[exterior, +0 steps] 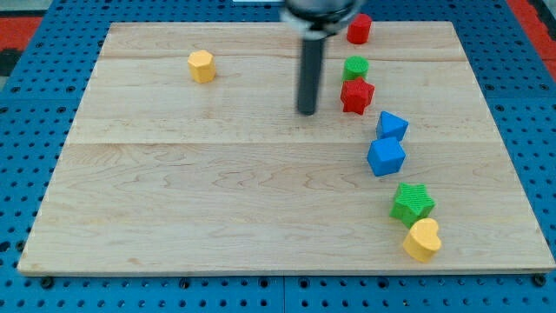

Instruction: Push the blue cube to the right of the blue triangle

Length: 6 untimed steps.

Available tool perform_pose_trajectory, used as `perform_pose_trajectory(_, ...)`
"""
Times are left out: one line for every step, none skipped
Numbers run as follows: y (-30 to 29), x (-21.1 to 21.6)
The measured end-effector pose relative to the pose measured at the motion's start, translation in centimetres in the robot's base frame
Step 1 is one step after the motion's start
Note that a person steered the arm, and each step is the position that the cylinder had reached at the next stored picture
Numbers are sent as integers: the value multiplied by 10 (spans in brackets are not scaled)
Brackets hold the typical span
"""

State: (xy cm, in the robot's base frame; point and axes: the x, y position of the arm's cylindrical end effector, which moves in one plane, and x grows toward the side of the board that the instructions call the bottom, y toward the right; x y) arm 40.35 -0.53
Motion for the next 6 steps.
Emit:
perform_pose_trajectory(-20, 61)
perform_pose_trajectory(34, 87)
perform_pose_trajectory(79, 95)
perform_pose_trajectory(104, 92)
perform_pose_trajectory(183, 71)
perform_pose_trajectory(210, 65)
